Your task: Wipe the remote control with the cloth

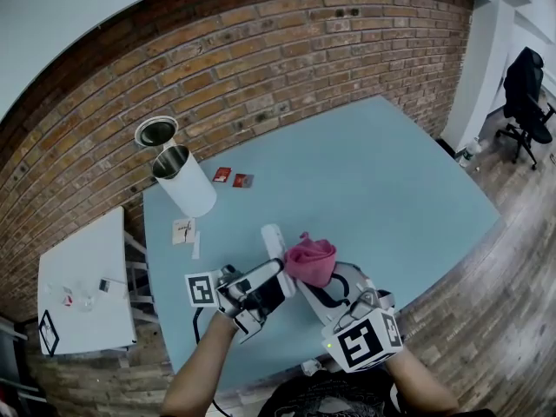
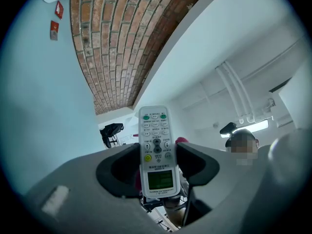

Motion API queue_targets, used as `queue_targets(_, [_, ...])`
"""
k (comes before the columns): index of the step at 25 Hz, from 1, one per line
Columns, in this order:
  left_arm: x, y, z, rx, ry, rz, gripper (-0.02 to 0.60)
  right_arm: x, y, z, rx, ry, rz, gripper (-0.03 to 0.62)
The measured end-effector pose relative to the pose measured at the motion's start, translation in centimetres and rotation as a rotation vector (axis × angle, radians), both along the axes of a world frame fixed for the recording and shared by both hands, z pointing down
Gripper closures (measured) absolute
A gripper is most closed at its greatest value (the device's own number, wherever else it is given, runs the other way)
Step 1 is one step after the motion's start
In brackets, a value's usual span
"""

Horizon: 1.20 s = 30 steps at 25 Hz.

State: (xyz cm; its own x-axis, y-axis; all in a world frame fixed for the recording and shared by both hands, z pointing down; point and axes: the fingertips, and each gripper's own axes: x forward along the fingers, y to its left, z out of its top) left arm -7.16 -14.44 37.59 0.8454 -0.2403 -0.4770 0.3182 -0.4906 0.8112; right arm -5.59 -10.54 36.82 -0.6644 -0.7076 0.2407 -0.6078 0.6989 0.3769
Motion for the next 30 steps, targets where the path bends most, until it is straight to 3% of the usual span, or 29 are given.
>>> queue_targets(10, [-1.8, -2.6, -0.8, -0.070, 0.085, -0.134, 0.344, -0.1, 0.5, 0.1, -0.024, -0.035, 0.002, 0.530])
queue_targets(16, [-2.1, -3.9, -0.9, -0.119, 0.092, -0.233, 0.344, 0.2, 0.3, -0.1, -0.073, -0.184, -0.004, 0.530])
queue_targets(25, [-1.6, -4.7, -2.1, -0.156, 0.086, -0.328, 0.344, 1.2, -0.2, -0.5, -0.085, -0.284, 0.047, 0.530])
queue_targets(30, [-1.0, -5.1, -2.4, -0.171, 0.066, -0.365, 0.345, 1.2, -0.2, -0.6, -0.075, -0.283, 0.050, 0.530])
